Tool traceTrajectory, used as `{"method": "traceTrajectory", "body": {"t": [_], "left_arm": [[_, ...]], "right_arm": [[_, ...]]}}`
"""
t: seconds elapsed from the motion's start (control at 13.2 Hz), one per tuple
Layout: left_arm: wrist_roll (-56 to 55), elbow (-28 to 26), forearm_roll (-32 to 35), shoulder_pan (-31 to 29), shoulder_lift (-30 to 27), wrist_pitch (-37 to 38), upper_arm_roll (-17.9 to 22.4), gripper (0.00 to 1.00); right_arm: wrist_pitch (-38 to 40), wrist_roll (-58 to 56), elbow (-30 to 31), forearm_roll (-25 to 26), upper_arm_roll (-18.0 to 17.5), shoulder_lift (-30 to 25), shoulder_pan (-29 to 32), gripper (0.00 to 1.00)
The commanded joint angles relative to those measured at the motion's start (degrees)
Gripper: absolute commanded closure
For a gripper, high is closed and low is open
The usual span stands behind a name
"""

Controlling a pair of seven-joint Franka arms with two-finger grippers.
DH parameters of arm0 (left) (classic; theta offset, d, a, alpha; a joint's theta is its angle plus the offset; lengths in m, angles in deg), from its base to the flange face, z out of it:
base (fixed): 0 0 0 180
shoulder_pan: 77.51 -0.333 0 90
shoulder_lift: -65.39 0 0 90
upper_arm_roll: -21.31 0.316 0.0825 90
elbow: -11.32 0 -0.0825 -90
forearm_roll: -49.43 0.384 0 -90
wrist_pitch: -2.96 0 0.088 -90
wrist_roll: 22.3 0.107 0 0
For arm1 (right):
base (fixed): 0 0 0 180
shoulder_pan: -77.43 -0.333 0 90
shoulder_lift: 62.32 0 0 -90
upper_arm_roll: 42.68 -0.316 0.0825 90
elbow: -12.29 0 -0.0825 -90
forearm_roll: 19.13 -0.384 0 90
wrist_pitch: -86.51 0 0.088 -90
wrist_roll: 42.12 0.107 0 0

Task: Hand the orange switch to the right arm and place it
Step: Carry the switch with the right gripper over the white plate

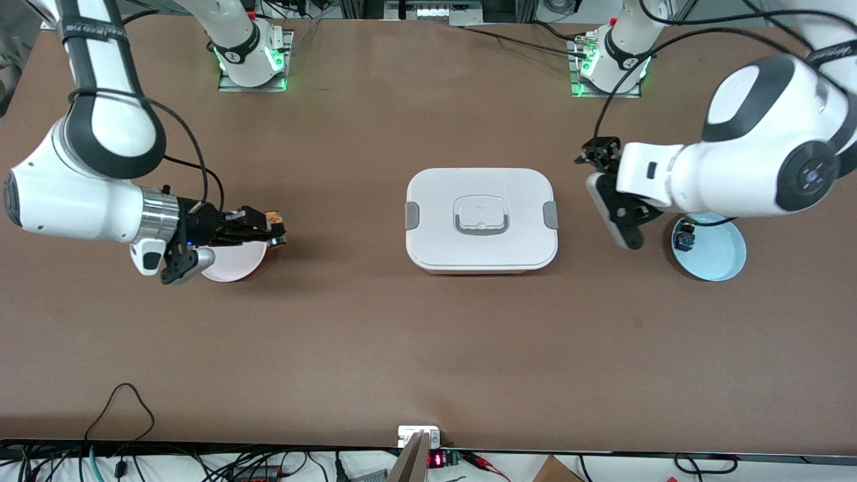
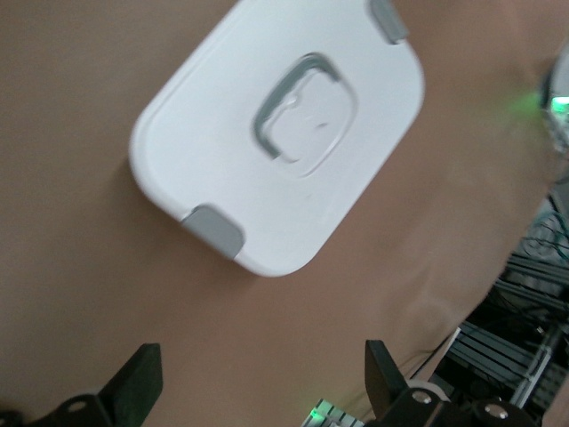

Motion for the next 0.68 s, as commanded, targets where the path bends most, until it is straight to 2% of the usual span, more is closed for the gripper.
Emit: {"method": "traceTrajectory", "body": {"t": [0.0, 0.15, 0.23, 0.3, 0.38, 0.61], "left_arm": [[-6.97, -2.26, 4.75, 10.68, -7.16, 0.89, 15.71, 0.00], [-11.54, -4.27, 7.03, 17.11, -9.80, -1.55, 26.80, 0.00], [-14.87, -6.46, 8.26, 18.27, -11.73, -4.62, 29.38, 0.00], [-17.95, -9.17, 9.32, 18.46, -13.83, -7.35, 30.10, 0.00], [-21.37, -11.55, 12.20, 18.55, -15.59, -9.20, 30.11, 0.00], [-25.02, -10.35, 13.11, 18.38, -15.79, -8.70, 29.41, 0.00]], "right_arm": [[-2.77, 6.29, 0.08, 10.89, -0.12, -0.37, -2.44, 1.00], [-4.35, 9.37, 1.04, 16.71, -0.12, -1.32, -4.03, 1.00], [-5.75, 10.51, 3.05, 19.69, -0.03, -2.29, -4.47, 1.00], [-8.99, 10.87, 5.85, 22.94, -0.12, -3.43, -4.47, 1.00], [-12.76, 10.88, 9.62, 23.93, -0.03, -4.31, -4.39, 1.00], [-22.53, 10.79, 18.69, 24.03, 0.14, -5.81, -3.95, 1.00]]}}
